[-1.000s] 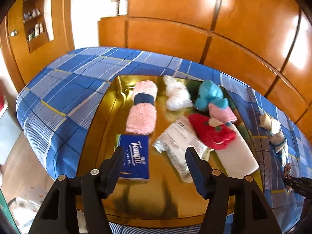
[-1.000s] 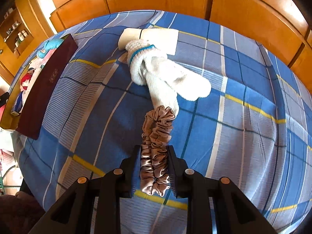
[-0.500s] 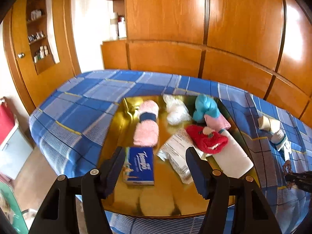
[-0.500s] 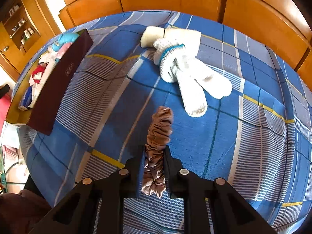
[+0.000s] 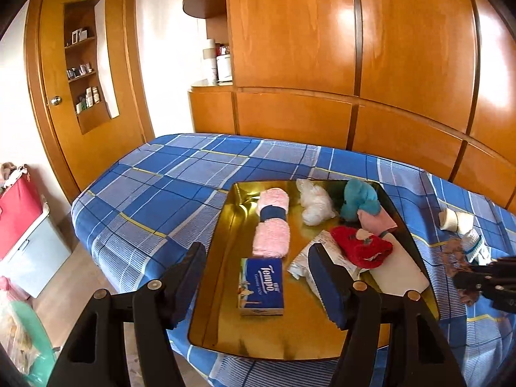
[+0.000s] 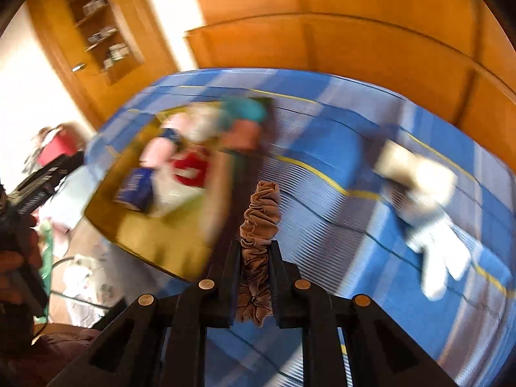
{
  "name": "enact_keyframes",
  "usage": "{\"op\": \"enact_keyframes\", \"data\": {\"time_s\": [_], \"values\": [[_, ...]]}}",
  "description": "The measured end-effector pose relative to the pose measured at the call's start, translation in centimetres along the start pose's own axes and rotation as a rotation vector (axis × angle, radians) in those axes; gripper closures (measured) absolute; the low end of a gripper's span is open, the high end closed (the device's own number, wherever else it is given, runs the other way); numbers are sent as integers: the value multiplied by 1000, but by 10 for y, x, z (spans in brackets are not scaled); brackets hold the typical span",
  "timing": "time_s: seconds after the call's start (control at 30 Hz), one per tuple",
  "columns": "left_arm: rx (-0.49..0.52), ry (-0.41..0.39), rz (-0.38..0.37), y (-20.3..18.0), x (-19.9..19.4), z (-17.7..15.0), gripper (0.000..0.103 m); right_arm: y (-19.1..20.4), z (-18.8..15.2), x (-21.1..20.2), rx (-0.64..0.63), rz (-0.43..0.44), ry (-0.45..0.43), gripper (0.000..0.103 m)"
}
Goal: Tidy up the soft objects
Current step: 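Carry the brown scrunchie into the tray and open the right gripper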
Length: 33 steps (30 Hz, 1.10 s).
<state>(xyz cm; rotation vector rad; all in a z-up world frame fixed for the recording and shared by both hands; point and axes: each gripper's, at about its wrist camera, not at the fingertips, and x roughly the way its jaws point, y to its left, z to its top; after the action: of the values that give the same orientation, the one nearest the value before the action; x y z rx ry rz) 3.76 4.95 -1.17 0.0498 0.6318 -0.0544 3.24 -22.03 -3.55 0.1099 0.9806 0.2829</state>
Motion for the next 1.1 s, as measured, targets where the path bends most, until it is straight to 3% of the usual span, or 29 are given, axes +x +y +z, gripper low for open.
{"op": "enact_keyframes", "data": {"time_s": [0.27,0.53,0.67,0.8,0.93,1.1], "values": [[-14,-3,23,11,0,-2,36,69,36,43,-157,107,46,89],[-35,11,36,21,5,-5,36,111,47,86,-168,179,120,89],[-39,25,34,23,9,-9,36,131,46,119,-188,151,173,85],[-52,32,33,29,10,-11,36,137,37,137,-184,152,223,80],[-61,42,32,30,12,-13,36,129,34,132,-150,169,198,68],[-56,39,27,28,10,-14,36,115,36,120,-111,160,163,67]]}}
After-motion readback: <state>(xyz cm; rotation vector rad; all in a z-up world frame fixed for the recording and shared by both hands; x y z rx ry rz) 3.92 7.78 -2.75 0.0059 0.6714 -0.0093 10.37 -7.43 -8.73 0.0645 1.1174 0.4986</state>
